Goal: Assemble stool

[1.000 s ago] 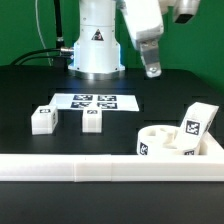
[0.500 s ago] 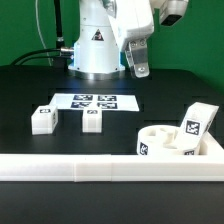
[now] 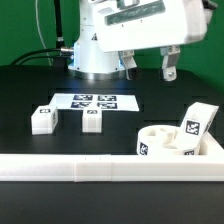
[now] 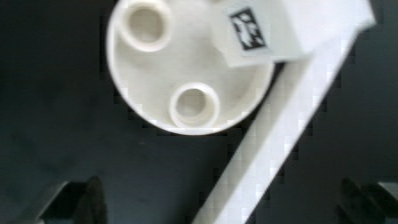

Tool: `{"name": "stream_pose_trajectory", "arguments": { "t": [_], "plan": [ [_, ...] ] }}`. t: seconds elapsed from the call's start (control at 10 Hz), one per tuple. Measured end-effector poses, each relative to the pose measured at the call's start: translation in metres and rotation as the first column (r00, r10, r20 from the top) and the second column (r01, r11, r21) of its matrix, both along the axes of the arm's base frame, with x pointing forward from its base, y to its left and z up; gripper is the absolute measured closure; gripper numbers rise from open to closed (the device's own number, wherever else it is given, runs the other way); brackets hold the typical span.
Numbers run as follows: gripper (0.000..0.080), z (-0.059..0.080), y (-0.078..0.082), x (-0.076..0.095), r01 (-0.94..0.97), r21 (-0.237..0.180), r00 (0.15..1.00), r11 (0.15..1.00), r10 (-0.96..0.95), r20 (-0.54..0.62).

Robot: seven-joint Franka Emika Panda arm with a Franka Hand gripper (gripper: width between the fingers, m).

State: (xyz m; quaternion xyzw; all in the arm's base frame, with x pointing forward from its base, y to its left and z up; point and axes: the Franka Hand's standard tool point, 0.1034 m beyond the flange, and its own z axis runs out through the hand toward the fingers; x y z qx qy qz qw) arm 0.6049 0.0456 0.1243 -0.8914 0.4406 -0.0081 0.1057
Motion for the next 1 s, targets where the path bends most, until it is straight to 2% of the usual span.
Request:
{"name": "stream_pose_trajectory", "arguments": {
  "t": [0.4, 0.5, 0.6, 0.8, 0.9, 1.0],
  "plan": [
    [0.0150, 0.000, -0.003, 0.001, -0.256, -0.039, 0.965, 0.966, 0.258, 0.049],
    [0.0150, -0.002, -0.010, -0.005, -0.452, -0.074, 0.890, 0.889, 0.455, 0.029],
    [0.0150, -0.004, -0.017, -0.008, -0.548, -0.097, 0.834, 0.831, 0.551, 0.011],
    [0.0150, -0.018, -0.023, -0.015, -0.763, -0.173, 0.639, 0.622, 0.767, -0.057],
    [0.0150, -0.021, -0.029, -0.017, -0.820, -0.180, 0.559, 0.544, 0.828, -0.042],
    [0.0150, -0.021, -0.033, -0.017, -0.842, -0.186, 0.523, 0.507, 0.851, -0.046]
  ]
}}
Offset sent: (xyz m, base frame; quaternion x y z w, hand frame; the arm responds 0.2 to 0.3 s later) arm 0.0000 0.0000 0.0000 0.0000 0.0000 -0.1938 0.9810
